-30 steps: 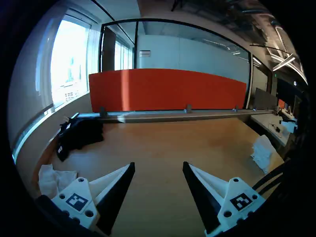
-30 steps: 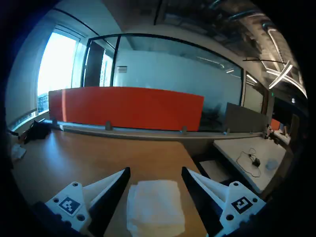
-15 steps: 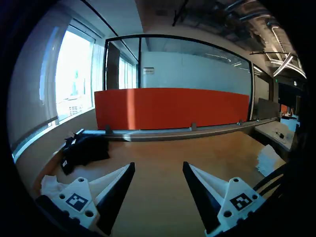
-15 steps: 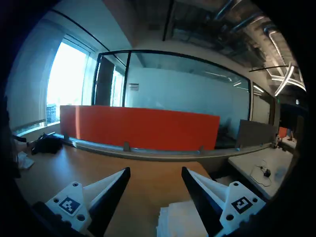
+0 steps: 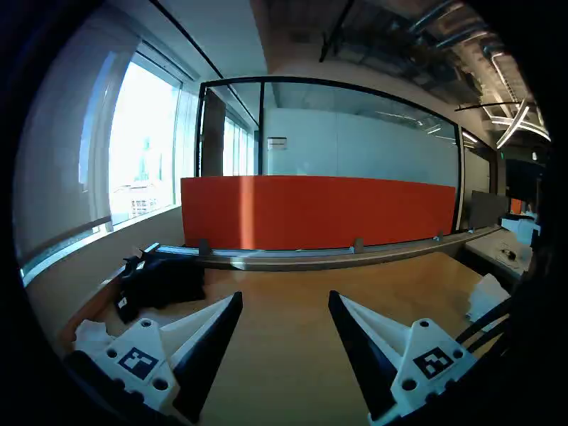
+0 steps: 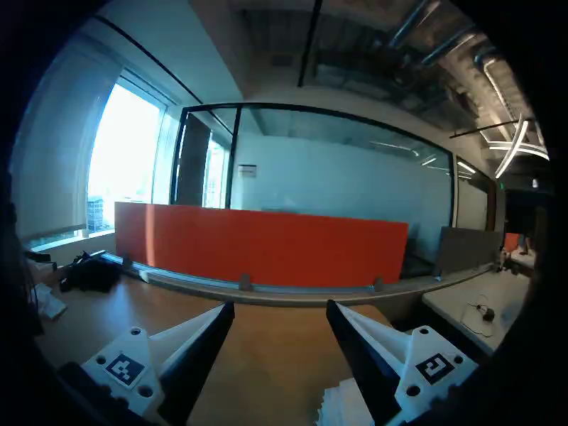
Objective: Fold towel
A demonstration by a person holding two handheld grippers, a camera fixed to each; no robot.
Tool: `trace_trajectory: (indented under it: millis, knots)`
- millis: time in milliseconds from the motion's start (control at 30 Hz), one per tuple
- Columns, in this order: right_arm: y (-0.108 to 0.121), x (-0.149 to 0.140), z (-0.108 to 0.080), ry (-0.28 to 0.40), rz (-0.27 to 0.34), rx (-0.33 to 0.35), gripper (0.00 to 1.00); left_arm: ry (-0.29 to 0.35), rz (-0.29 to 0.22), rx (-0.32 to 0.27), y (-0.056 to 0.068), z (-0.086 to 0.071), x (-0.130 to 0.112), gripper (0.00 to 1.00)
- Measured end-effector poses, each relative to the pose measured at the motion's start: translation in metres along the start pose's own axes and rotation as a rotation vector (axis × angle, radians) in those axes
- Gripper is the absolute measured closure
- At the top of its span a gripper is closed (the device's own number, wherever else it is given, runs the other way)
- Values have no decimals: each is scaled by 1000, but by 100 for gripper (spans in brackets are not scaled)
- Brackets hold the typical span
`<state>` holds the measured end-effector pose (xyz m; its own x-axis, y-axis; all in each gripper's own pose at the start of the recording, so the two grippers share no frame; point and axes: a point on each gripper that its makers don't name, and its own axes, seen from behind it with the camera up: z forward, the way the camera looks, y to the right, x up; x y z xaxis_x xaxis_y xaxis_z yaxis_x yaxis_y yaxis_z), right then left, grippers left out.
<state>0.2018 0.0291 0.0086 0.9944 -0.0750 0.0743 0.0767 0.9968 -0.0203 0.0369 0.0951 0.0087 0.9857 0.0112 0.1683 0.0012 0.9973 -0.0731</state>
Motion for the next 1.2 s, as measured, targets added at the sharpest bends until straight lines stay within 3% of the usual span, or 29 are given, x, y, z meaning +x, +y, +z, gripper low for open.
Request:
trace_trajectory:
  millis: [200, 600, 967, 1200]
  knots:
    - [-21, 4, 3, 8, 5, 15, 0, 17, -19, 10, -6, 2, 0, 11]
    - [-36, 3, 3, 1, 24, 13, 0, 52, -12, 38, -22, 5, 0, 11]
    - [-59, -4, 5, -5, 50, 41, 0, 86, 60, 49, -27, 6, -16, 11]
    - [-69, -3, 10, 2, 45, 46, 0, 115, 66, 54, -31, 8, -35, 11]
